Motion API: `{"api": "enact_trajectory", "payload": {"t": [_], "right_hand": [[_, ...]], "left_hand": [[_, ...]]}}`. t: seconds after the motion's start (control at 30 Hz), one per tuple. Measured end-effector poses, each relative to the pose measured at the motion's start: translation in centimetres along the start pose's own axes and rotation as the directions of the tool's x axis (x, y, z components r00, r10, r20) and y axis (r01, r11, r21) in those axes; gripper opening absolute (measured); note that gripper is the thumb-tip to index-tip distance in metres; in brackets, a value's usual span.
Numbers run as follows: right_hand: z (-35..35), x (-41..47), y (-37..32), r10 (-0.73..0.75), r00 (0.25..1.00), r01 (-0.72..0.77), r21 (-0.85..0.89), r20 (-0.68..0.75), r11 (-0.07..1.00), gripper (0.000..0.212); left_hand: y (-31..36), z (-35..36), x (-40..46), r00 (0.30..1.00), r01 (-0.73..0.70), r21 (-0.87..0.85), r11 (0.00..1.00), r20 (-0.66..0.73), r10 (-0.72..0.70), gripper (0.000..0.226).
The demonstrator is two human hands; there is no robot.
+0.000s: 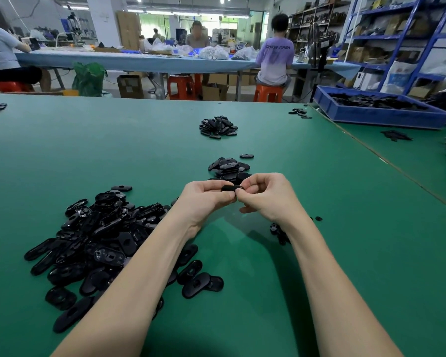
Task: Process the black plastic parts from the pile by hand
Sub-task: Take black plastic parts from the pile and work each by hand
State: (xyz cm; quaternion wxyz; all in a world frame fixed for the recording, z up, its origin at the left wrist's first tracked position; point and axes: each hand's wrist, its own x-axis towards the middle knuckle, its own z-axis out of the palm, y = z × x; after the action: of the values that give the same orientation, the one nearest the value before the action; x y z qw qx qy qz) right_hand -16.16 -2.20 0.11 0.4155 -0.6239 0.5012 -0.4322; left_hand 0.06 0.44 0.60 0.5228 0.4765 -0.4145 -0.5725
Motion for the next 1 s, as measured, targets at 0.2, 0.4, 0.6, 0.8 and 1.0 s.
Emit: {"api": "enact_trajectory", "payload": {"t": [0.2, 0.4, 0.6, 0.8, 1.0], "right_hand": [[-0.05, -0.29, -0.09, 0.011, 1.0, -0.011, 0.025, 0.004, 1.0, 0.007], [0.21, -0.41, -0.27, 0.013, 1.0, -0.012, 0.02, -0.008, 1.0, 0.008], [0.01, -0.49, -0.27, 0.024, 1.0, -0.025, 0.082, 0.011, 0.996, 0.008], [0.13, -0.34, 0.1, 0.019, 1.0, -0.019, 0.05, 0.001, 0.999, 0.009], [0.44, -0.17, 0.34, 0.0, 1.0, 0.001, 0.042, -0.031, 0.999, 0.009]], "left_hand": [[-0.01, -0.29, 0.01, 0.999, -0.035, 0.039, 0.999, 0.025, 0.034, 0.015], [-0.04, -0.17, 0.12, 0.999, -0.049, 0.087, 0.995, 0.007, 0.048, 0.016], [0.16, -0.54, 0.08, 0.998, -0.036, 0.045, 0.998, 0.058, 0.033, 0.017], [-0.01, -0.35, -0.01, 0.998, -0.063, 0.141, 0.988, 0.016, 0.062, 0.018], [-0.26, 0.07, 0.0, 0.993, -0.089, 0.22, 0.971, -0.054, 0.103, 0.017]]}}
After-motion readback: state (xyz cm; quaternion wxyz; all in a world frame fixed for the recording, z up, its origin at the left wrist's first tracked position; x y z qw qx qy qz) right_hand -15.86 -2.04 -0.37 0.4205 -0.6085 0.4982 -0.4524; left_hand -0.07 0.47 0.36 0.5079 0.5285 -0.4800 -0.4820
